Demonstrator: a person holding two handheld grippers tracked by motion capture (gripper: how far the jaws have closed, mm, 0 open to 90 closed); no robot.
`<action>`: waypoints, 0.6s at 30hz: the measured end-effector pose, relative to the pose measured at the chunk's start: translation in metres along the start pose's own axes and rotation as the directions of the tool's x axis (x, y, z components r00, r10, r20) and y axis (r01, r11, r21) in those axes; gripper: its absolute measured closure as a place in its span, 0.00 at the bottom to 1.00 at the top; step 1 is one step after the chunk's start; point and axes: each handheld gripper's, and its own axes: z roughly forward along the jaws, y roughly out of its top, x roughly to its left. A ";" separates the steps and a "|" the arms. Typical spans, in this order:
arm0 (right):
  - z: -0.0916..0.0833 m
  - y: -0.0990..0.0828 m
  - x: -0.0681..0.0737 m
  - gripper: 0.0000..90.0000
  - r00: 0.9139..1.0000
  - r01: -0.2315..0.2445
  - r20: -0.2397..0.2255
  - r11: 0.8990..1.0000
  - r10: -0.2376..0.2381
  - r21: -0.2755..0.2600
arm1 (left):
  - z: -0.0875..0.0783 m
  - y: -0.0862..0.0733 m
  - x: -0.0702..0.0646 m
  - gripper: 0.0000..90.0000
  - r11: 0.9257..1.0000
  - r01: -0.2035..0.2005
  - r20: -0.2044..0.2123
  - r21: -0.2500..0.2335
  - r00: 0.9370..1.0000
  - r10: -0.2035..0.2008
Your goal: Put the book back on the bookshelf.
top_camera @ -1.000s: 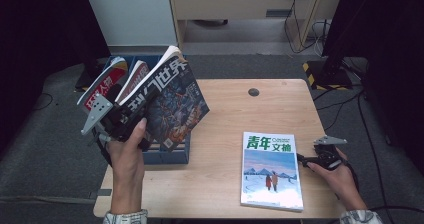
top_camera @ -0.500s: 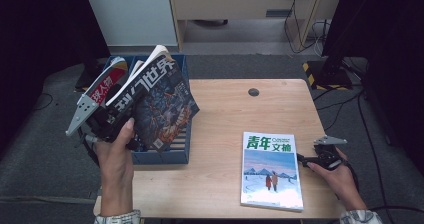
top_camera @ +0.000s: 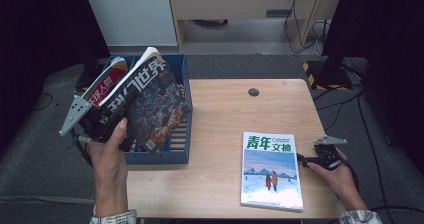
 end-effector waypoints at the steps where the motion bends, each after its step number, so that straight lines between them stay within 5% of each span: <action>1: 0.000 0.000 0.000 0.16 1.000 0.000 0.000 1.000 0.000 0.000 | -0.001 0.000 0.001 0.91 1.000 0.001 -0.004 -0.001 1.000 -0.001; 18: 0.000 0.000 0.000 0.16 1.000 -0.001 0.002 1.000 0.001 -0.003 | -0.009 0.000 0.013 0.91 1.000 -0.006 -0.061 -0.001 0.998 0.006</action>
